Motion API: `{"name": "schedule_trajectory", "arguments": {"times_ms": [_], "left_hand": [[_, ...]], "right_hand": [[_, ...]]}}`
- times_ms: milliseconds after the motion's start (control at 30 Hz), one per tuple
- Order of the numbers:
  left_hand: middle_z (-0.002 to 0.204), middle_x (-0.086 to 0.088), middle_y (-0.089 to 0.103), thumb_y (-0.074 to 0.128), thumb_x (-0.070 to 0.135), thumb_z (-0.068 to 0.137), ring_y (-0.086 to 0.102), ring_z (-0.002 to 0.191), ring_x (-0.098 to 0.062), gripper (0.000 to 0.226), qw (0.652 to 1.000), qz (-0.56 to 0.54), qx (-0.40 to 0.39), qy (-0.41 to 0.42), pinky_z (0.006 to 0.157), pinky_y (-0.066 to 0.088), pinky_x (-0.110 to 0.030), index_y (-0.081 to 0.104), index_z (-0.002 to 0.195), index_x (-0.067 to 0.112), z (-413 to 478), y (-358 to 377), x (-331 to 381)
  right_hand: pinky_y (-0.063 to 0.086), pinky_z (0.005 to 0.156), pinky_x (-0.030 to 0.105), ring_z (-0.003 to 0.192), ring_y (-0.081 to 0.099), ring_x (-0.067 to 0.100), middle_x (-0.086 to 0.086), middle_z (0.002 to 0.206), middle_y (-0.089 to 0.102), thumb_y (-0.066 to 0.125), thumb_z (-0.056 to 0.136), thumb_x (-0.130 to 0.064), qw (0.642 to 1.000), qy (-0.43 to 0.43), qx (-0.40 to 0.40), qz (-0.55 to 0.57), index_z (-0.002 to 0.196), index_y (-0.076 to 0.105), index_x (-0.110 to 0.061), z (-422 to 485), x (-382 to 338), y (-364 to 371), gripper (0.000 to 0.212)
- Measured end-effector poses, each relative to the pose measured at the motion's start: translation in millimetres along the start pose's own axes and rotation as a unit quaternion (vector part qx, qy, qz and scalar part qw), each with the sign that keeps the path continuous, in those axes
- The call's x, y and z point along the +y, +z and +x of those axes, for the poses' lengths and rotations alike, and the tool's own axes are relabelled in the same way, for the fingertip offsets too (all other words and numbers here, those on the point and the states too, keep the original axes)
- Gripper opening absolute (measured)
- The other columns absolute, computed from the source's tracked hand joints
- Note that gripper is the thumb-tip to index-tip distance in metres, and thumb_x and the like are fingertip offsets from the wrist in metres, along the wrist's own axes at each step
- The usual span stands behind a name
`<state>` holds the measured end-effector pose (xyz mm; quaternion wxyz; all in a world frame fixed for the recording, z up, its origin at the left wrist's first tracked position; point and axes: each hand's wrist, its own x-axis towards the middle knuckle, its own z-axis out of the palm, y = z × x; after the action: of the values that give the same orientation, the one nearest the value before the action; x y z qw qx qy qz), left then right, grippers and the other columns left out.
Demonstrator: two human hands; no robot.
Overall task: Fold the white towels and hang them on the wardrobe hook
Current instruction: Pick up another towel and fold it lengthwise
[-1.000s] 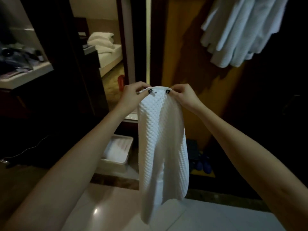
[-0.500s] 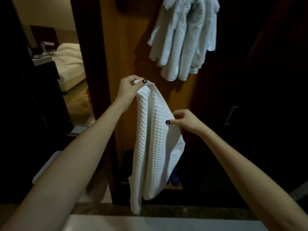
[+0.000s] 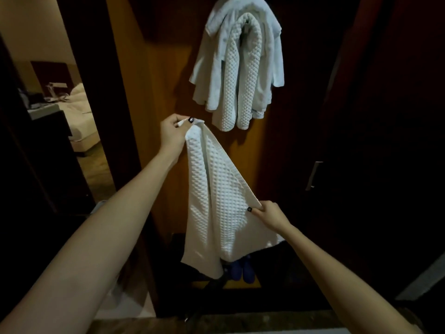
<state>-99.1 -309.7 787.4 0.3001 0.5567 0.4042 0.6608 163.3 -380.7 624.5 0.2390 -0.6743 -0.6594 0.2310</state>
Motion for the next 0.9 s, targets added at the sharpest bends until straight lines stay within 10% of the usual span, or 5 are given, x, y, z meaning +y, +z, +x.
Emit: {"name": "schedule_trajectory", "arguments": {"times_ms": [233,367,667,900], "left_hand": [[0.089,0.002,0.063,0.061,0.003,0.088,0.059,0.079,-0.002,0.013,0.995,0.089,-0.031,-0.043,0.063,0.046,-0.006,0.065,0.1,0.005,-19.2,-10.4,-48.8],[0.092,0.001,0.065,0.058,-0.001,0.089,0.057,0.082,0.002,0.015,0.98,0.163,-0.112,-0.02,0.065,0.042,-0.002,0.067,0.096,0.008,-40.9,2.6,-63.6],[0.108,0.002,0.063,0.052,0.006,0.094,0.058,0.084,-0.007,0.022,0.959,0.132,-0.236,-0.081,0.062,0.047,-0.01,0.07,0.105,0.011,-60.5,10.3,-60.1],[0.11,0.003,0.066,0.072,0.034,0.081,0.062,0.099,-0.011,0.041,0.937,0.076,-0.33,-0.084,0.082,0.05,-0.022,0.063,0.117,0.016,-67.0,28.4,-47.5]], "right_hand": [[0.043,0.06,0.026,0.076,0.06,0.017,0.001,0.086,0.063,0.06,0.093,-0.017,0.991,0.008,0.081,0.109,0.097,0.065,-0.009,-0.4,-11.7,-29.4,0.01],[0.041,0.05,0.013,0.054,0.056,-0.003,-0.008,0.091,0.055,0.055,0.092,0.001,0.965,-0.046,0.051,0.252,0.131,0.054,-0.02,-0.9,-54.0,-38.5,0.045],[0.06,0.069,0.034,0.069,0.056,0.029,0.014,0.077,0.055,0.053,0.091,0.005,0.878,-0.009,0.064,0.474,0.092,0.067,0.003,2.8,-85.4,-58.1,0.014],[0.059,0.078,0.031,0.086,0.072,0.024,0.017,0.092,0.073,0.073,0.082,-0.001,0.933,-0.075,0.081,0.341,0.095,0.067,-0.004,-3.1,-86.3,-60.8,0.015]]}}
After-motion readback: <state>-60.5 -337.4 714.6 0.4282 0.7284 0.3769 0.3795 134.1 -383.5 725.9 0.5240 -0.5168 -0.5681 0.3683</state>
